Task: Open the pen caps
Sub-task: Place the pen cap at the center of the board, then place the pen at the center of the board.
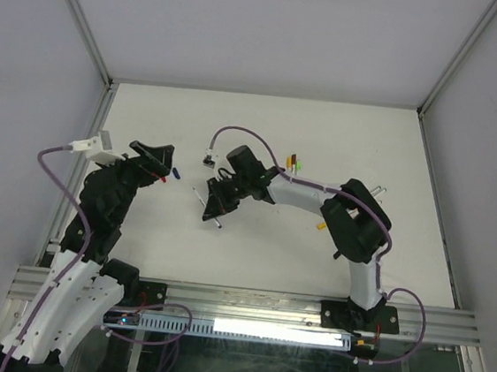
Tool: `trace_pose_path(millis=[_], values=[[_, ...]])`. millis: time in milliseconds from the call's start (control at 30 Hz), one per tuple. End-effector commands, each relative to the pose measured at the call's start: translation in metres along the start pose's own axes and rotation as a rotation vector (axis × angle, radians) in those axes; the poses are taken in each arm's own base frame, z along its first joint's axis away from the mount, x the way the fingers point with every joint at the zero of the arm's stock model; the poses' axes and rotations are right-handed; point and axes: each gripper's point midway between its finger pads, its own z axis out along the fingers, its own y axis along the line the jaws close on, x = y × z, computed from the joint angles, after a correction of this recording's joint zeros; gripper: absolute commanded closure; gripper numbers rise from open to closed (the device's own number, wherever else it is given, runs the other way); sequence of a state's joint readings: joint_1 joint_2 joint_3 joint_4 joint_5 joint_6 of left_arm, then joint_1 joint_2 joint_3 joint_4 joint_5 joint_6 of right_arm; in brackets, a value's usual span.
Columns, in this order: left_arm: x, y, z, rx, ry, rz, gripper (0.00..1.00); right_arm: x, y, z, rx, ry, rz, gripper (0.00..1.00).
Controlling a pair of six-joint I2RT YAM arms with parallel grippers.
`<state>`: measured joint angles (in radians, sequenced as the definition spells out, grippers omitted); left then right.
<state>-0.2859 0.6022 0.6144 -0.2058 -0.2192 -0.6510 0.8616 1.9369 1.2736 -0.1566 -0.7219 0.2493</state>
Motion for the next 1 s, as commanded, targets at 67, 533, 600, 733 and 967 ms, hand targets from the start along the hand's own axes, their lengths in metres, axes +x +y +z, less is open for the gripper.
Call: trace_pose_path(millis=[67, 533, 600, 733, 967], values=[[-0.054, -0.018, -0.037, 0.058, -0.168, 0.024, 0.03, -0.04, -0.017, 0.043, 0.284, -0.04, 0.187, 1.0], [-0.06, -0.019, -0.048, 0.064, -0.185, 0.039, 0.02, -0.048, -0.04, 0.07, 0.569, -0.053, 0.18, 0.96], [-0.061, -0.017, -0.05, 0.06, -0.196, 0.035, 0.02, -0.042, -0.043, 0.074, 0.576, -0.037, 0.181, 0.94], [-0.066, -0.016, -0.055, 0.058, -0.222, 0.026, 0.02, -0.038, -0.05, 0.076, 0.603, -0.029, 0.185, 0.87], [-0.066, -0.014, -0.056, 0.054, -0.229, 0.02, 0.02, -0.03, -0.058, 0.076, 0.635, -0.011, 0.175, 0.7]])
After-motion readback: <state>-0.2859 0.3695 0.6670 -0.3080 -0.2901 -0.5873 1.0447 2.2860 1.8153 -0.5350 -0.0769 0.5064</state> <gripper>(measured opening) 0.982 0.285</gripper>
